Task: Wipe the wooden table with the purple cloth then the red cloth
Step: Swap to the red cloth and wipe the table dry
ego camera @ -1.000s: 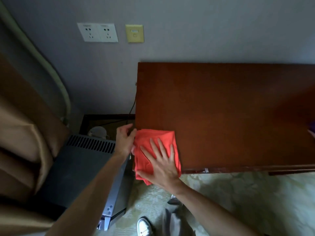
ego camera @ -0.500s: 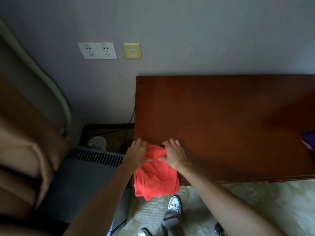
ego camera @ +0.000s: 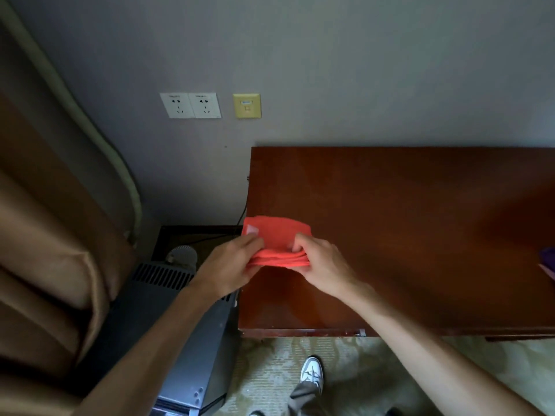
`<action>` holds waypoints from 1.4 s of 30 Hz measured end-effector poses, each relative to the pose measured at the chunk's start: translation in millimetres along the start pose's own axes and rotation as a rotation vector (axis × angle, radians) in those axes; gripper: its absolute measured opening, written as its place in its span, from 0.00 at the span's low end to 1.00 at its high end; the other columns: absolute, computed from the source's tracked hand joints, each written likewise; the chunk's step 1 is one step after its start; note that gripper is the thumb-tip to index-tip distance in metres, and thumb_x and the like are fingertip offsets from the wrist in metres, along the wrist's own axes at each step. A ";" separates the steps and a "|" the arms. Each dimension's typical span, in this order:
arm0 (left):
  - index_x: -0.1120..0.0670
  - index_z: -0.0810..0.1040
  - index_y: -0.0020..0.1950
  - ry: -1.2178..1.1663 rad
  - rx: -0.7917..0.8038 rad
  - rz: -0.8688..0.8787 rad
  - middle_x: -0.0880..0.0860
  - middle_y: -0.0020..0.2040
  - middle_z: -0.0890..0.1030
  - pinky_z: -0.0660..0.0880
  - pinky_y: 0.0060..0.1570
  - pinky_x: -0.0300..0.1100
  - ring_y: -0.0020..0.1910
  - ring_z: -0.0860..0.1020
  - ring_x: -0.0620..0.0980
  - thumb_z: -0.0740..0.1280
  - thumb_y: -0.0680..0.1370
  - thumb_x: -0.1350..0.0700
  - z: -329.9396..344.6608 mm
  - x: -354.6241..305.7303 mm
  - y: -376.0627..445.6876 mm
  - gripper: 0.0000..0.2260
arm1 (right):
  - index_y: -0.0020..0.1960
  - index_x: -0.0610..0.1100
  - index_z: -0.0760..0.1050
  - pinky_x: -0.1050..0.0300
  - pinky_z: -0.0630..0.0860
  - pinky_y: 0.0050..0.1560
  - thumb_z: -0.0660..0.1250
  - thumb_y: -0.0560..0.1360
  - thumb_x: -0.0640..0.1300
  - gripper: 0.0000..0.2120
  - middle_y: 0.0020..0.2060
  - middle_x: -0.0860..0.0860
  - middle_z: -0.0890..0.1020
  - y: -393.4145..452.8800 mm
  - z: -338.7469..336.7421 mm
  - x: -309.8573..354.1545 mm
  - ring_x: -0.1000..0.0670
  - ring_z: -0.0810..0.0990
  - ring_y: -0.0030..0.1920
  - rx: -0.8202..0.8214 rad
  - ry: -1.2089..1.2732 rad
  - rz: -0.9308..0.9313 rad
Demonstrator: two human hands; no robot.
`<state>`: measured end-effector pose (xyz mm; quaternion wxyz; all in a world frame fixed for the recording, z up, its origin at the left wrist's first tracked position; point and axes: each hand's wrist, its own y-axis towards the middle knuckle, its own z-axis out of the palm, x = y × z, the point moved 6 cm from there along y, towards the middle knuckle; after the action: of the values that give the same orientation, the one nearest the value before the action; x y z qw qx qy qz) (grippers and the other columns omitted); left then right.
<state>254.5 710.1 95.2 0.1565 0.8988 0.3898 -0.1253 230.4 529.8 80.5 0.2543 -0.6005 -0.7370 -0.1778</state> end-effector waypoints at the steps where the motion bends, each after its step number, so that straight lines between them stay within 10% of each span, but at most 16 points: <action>1: 0.53 0.76 0.52 0.053 -0.002 0.021 0.51 0.49 0.80 0.76 0.39 0.40 0.40 0.80 0.50 0.75 0.69 0.59 8.3 -4.2 -8.2 0.14 | 0.51 0.51 0.73 0.47 0.80 0.51 0.77 0.76 0.48 0.13 0.57 0.54 0.85 -6.4 8.0 -3.7 0.47 0.84 0.53 0.011 -0.003 -0.014; 6: 0.48 0.77 0.58 0.032 0.293 -0.097 0.48 0.58 0.78 0.76 0.55 0.45 0.55 0.79 0.51 0.64 0.76 0.40 96.4 -0.1 -60.5 0.16 | 0.52 0.51 0.79 0.57 0.71 0.52 0.70 0.76 0.66 0.18 0.54 0.57 0.81 -45.4 78.7 -36.9 0.55 0.79 0.51 0.232 -0.114 0.003; 13: 0.50 0.77 0.64 -0.403 -0.248 -0.661 0.47 0.61 0.72 0.76 0.59 0.45 0.60 0.75 0.46 0.67 0.80 0.54 112.3 51.1 -84.1 0.13 | 0.75 0.50 0.74 0.38 0.73 0.72 0.56 0.83 0.63 0.27 0.75 0.47 0.75 20.5 127.6 -40.5 0.41 0.72 0.75 -0.093 -0.228 -0.014; 16: 0.54 0.74 0.69 -0.478 -0.295 -0.753 0.48 0.62 0.71 0.73 0.61 0.43 0.61 0.75 0.49 0.67 0.80 0.58 122.0 64.7 -73.3 0.17 | 0.84 0.56 0.57 0.30 0.51 0.81 0.47 0.83 0.69 0.33 0.85 0.48 0.56 36.8 167.2 -35.0 0.40 0.49 0.85 -0.014 -0.403 0.010; 21: 0.56 0.72 0.72 -0.758 -0.222 -0.977 0.55 0.69 0.73 0.66 0.65 0.39 0.67 0.73 0.51 0.62 0.82 0.53 145.3 80.1 -73.1 0.18 | 0.85 0.56 0.55 0.29 0.50 0.80 0.50 0.83 0.69 0.34 0.85 0.50 0.52 -12.5 185.6 -20.5 0.42 0.44 0.85 -0.042 -0.453 -0.036; 32: 0.47 0.77 0.63 -0.874 -0.194 -1.016 0.53 0.63 0.77 0.73 0.64 0.49 0.61 0.78 0.52 0.61 0.82 0.47 146.4 96.5 -66.7 0.13 | 0.84 0.59 0.56 0.32 0.51 0.80 0.48 0.83 0.70 0.33 0.85 0.52 0.55 14.5 191.4 -30.8 0.45 0.49 0.85 -0.041 -0.450 0.000; 42: 0.50 0.41 0.81 -0.509 -0.180 -0.702 0.55 0.79 0.47 0.51 0.71 0.43 0.76 0.49 0.52 0.69 0.76 0.41 161.3 97.3 6.9 0.45 | 0.84 0.61 0.51 0.35 0.43 0.82 0.49 0.83 0.70 0.32 0.85 0.50 0.52 211.4 146.6 -69.7 0.46 0.46 0.85 -0.004 -0.431 -0.078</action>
<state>307.6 708.9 -85.7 0.2732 0.6351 0.6301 -0.3536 423.4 603.2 -88.0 0.0825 -0.5963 -0.7965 -0.0564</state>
